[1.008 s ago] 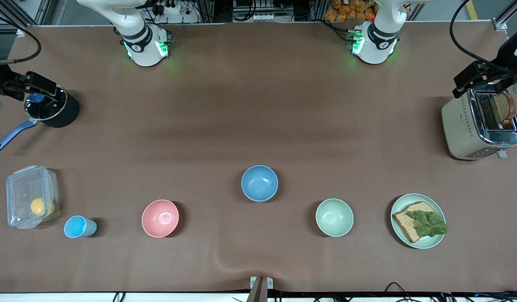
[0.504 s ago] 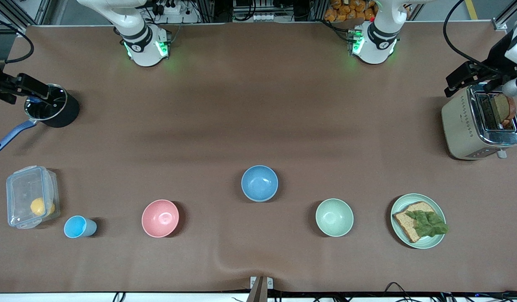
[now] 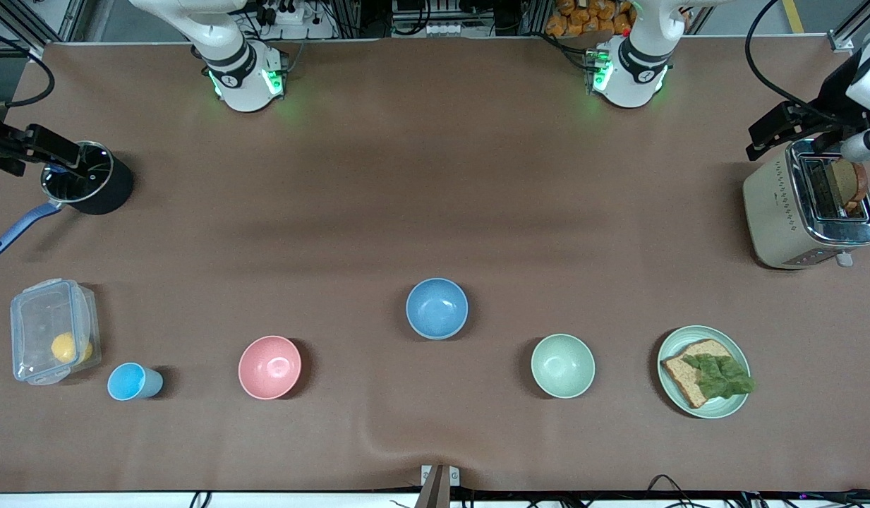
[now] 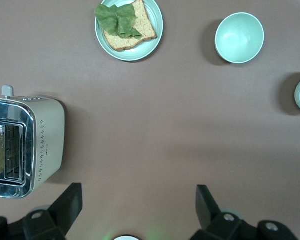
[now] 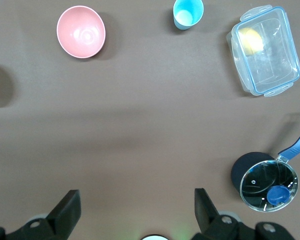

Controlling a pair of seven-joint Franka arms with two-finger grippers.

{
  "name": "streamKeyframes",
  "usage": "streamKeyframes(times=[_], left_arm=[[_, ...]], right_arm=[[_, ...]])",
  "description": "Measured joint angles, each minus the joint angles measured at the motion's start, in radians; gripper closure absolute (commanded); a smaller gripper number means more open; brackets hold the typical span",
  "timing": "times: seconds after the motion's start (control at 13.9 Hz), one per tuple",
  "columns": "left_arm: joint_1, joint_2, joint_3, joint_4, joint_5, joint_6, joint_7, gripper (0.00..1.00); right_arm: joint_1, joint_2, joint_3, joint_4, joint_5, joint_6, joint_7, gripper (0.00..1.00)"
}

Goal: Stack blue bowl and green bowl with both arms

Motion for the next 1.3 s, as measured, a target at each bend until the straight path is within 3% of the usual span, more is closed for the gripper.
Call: streamKeyframes(times=[1.3], left_arm=[[-0.003, -0.015, 0.001, 0.000, 0.000, 0.000, 0.001, 0.00]], right_arm=[[0.000, 0.000, 0.001, -0.001, 0.000, 0.000, 0.000, 0.00]])
